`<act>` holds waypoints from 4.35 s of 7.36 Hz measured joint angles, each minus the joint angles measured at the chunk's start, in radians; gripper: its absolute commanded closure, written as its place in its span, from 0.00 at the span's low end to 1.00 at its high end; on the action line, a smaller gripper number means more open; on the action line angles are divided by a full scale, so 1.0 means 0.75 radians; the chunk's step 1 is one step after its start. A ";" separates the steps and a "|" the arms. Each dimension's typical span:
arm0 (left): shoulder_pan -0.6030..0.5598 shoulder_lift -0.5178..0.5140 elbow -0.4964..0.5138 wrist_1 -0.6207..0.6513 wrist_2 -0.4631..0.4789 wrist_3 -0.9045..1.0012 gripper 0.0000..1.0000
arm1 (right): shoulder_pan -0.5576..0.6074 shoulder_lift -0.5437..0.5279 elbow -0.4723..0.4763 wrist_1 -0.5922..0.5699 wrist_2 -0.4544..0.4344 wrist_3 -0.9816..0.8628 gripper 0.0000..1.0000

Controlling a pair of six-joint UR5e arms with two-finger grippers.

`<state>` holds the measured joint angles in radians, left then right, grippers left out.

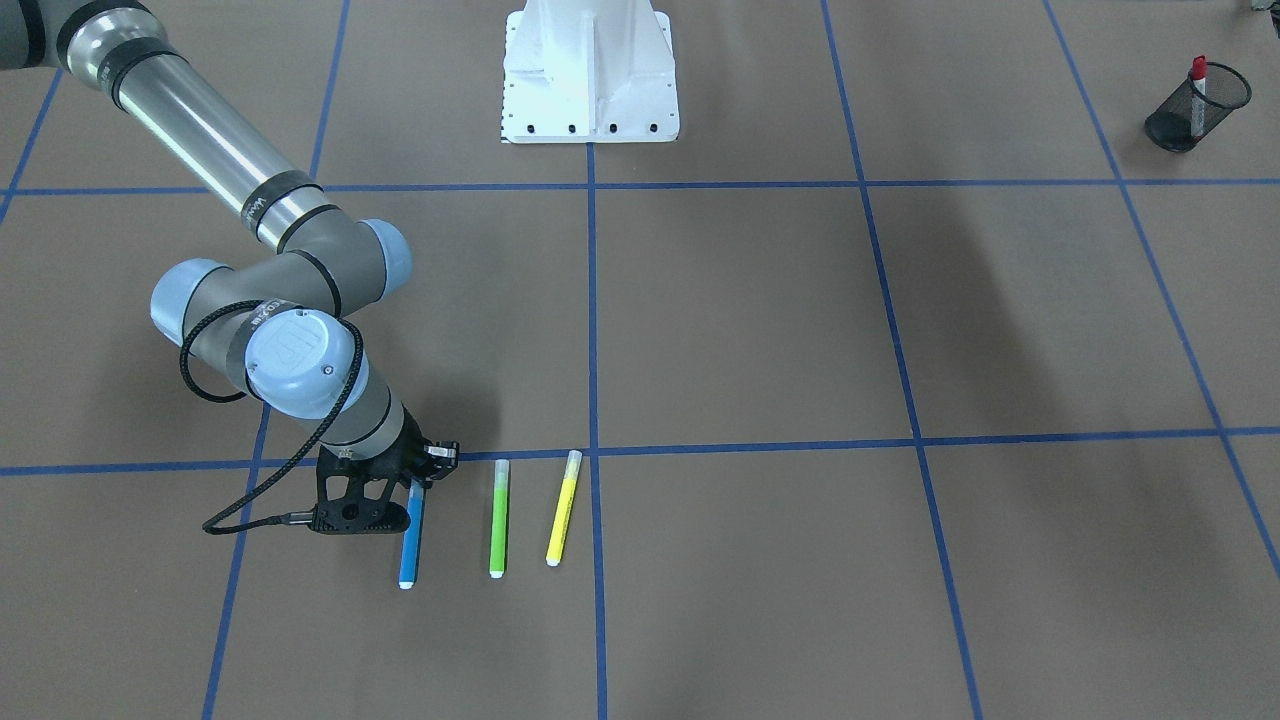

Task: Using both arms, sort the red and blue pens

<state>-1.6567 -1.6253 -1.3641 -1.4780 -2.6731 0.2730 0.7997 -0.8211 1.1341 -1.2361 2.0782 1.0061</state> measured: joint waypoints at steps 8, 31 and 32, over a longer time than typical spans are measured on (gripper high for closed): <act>0.185 -0.056 -0.154 -0.334 0.301 -0.489 0.00 | 0.383 -0.573 0.393 -0.018 0.397 -0.126 1.00; 0.197 -0.038 -0.309 -0.390 0.139 -0.501 0.00 | 1.096 -1.567 0.702 -1.797 -0.290 -2.307 1.00; 0.197 -0.038 -0.319 -0.387 0.115 -0.501 0.00 | 1.096 -1.556 0.642 -1.747 -0.282 -2.305 1.00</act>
<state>-1.5093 -1.6537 -1.6030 -1.7685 -2.5867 -0.1027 1.6214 -1.9884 1.6158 -2.5467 1.8667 -0.7230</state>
